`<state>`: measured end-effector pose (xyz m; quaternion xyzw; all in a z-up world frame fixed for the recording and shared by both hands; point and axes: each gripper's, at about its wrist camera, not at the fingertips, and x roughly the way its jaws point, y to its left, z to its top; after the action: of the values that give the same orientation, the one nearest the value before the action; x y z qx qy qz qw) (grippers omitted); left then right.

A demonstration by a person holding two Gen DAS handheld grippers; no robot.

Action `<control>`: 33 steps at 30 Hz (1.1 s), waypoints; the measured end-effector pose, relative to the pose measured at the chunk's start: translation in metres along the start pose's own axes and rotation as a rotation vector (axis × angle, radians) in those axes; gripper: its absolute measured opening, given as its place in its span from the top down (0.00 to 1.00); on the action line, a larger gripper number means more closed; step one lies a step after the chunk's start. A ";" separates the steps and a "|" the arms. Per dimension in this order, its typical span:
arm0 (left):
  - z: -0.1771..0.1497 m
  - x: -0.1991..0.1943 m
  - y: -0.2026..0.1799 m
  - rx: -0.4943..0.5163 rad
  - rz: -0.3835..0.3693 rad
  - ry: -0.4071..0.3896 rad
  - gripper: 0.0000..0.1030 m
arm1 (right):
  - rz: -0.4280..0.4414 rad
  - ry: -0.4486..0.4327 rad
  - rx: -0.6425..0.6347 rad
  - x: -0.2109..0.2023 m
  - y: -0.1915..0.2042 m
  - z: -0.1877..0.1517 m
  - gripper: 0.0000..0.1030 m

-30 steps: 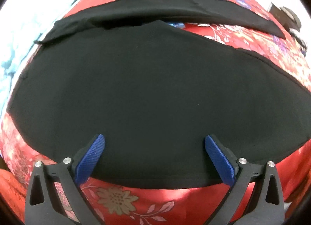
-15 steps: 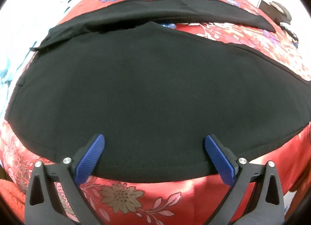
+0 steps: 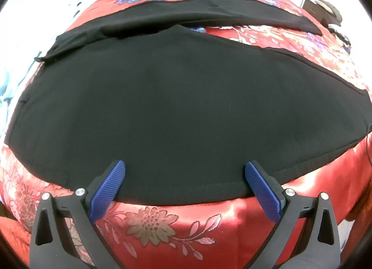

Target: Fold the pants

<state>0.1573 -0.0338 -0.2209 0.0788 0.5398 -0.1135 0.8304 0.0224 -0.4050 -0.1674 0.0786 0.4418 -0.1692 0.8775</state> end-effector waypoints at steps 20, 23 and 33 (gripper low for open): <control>-0.003 -0.002 0.004 -0.025 -0.001 -0.009 0.00 | -0.146 -0.248 0.160 -0.065 -0.082 0.048 0.00; -0.002 -0.002 0.003 -0.032 0.004 -0.003 0.00 | -0.429 -0.369 0.098 -0.131 -0.108 0.067 0.00; 0.002 -0.021 0.014 -0.124 0.026 -0.047 0.01 | -0.321 -0.310 0.003 -0.164 -0.102 0.072 0.00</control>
<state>0.1546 -0.0192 -0.2013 0.0312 0.5251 -0.0709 0.8475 -0.0515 -0.4836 0.0082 -0.0184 0.3084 -0.3175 0.8965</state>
